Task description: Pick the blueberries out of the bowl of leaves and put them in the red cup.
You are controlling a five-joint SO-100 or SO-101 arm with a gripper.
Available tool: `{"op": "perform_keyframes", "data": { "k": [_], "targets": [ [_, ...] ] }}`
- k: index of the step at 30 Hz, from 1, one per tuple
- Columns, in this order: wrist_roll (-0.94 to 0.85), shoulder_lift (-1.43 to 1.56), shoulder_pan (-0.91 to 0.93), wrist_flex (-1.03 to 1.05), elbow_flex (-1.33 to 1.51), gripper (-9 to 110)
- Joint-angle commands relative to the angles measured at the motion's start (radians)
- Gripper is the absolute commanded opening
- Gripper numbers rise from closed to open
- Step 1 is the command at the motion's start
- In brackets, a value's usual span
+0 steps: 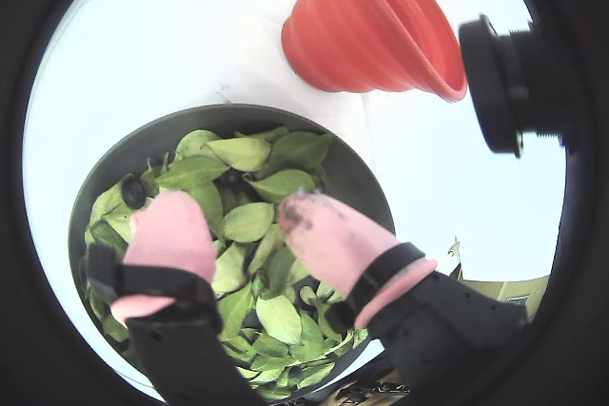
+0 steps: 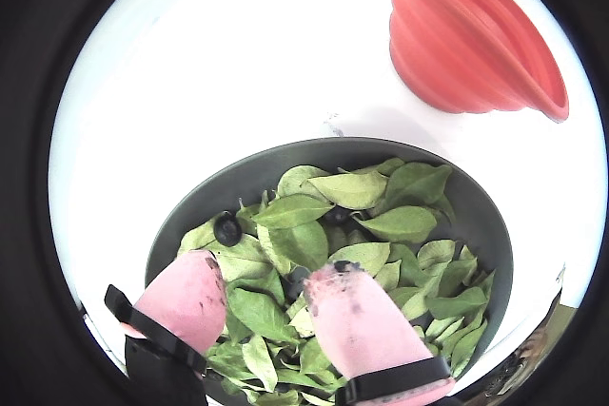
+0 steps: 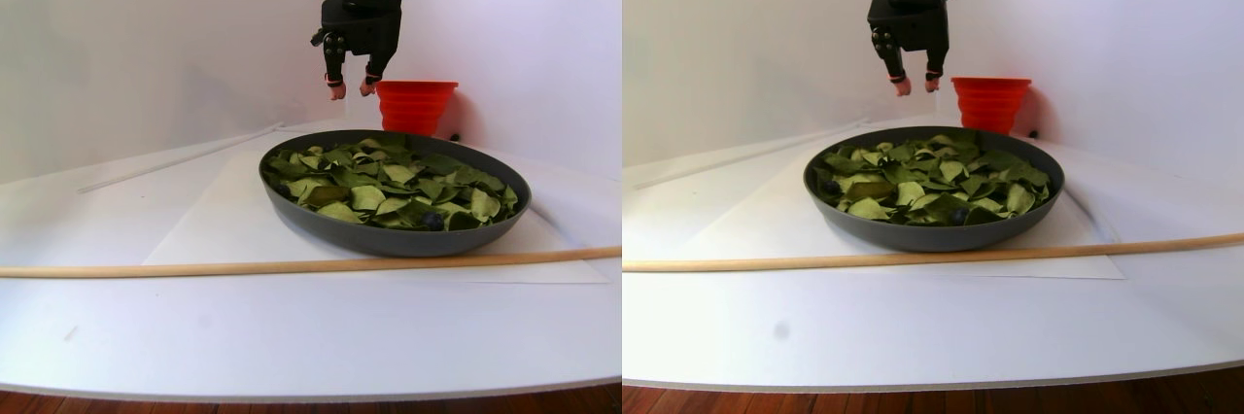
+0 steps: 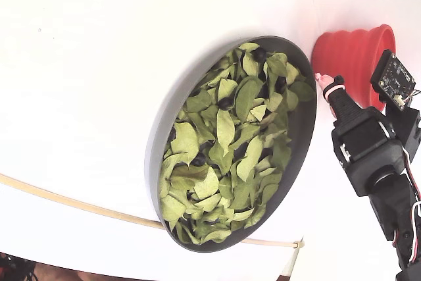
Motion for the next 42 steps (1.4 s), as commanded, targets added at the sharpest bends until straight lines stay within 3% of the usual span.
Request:
{"op": "perform_keyframes", "data": {
  "k": [1,42],
  "targets": [
    [-0.003,0.135,-0.005,0.0,-0.005,16],
    [-0.009,-0.127,-0.06,-0.158,0.025,15]
  ]
}}
